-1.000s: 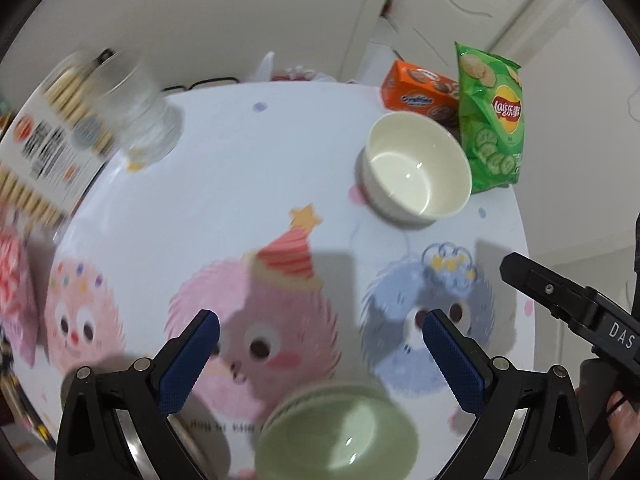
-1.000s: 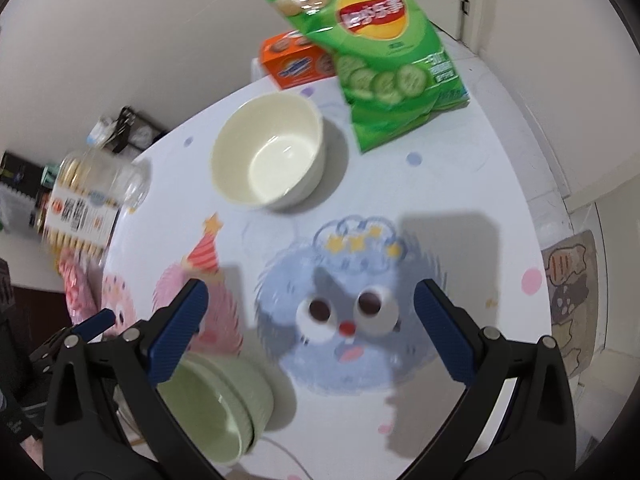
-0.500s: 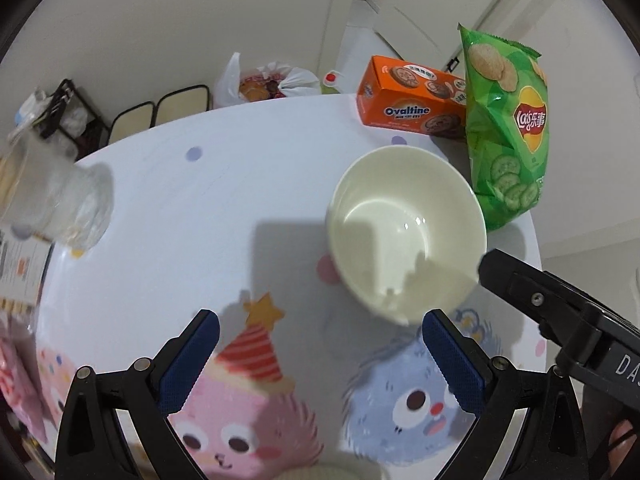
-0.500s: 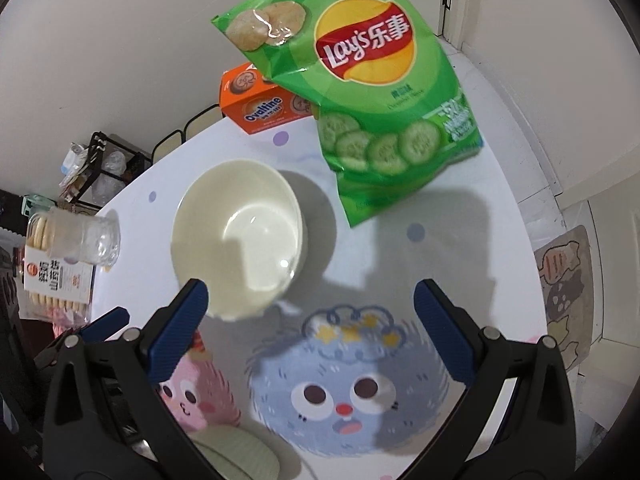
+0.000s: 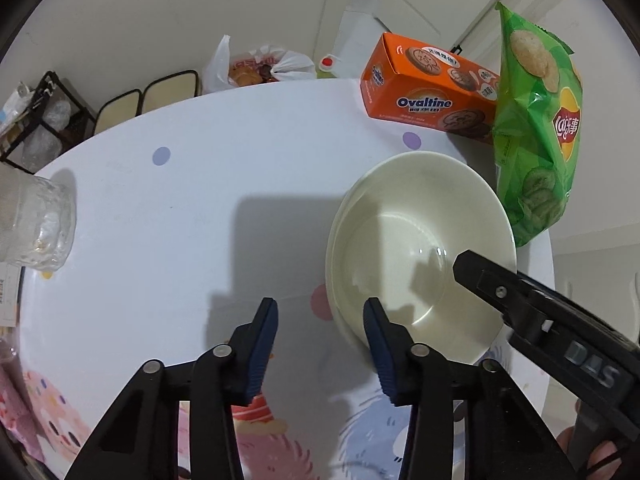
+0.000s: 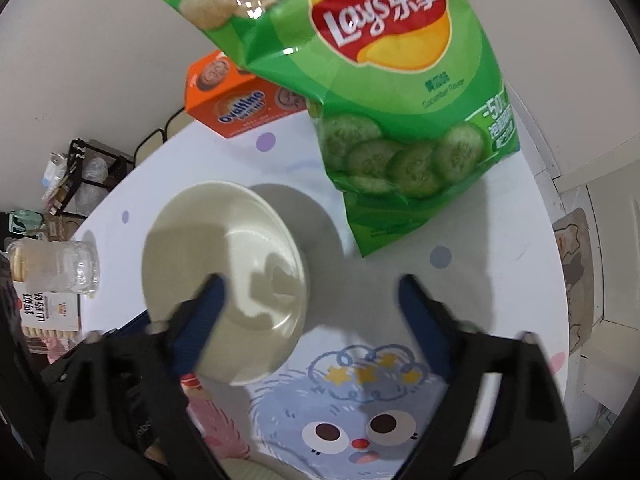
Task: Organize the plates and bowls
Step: 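Close both grippers on the cream bowl's rim, then carry the cream bowl with both grippers toward the stacked green bowls, then lower the cream bowl into the green bowls and open both grippers, then close both grippers on the rim of the stacked bowls, then carry the bowl stack with both grippers and lower it into the steel bowl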
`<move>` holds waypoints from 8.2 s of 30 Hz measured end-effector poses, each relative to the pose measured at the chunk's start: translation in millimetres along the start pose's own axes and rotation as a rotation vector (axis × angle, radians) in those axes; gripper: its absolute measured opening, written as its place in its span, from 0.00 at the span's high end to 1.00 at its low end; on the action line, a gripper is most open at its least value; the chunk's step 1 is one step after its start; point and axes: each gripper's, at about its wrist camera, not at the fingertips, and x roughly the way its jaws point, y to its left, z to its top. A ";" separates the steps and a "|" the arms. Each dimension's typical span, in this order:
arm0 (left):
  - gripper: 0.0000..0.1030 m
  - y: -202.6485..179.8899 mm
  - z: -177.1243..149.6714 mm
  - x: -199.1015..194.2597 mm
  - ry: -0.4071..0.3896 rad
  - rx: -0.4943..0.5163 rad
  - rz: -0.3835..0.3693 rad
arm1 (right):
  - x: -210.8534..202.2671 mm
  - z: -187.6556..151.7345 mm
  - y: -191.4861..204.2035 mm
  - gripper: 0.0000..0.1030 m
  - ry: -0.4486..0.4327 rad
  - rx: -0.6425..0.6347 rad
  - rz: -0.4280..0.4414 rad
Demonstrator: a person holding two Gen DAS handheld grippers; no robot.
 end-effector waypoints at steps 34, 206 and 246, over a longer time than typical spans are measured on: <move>0.87 -1.7 3.4 2.7 -0.009 0.001 -0.038 | 7.1 -7.3 18.9 0.90 0.019 -0.107 -0.032; 0.00 48.8 -267.6 -59.1 -0.019 -0.358 -0.123 | -49.5 -207.6 21.3 0.00 0.161 -0.323 0.161; 0.72 61.2 -248.1 -54.2 0.000 -0.396 -0.115 | -15.4 -215.1 29.1 0.76 0.249 -0.279 0.116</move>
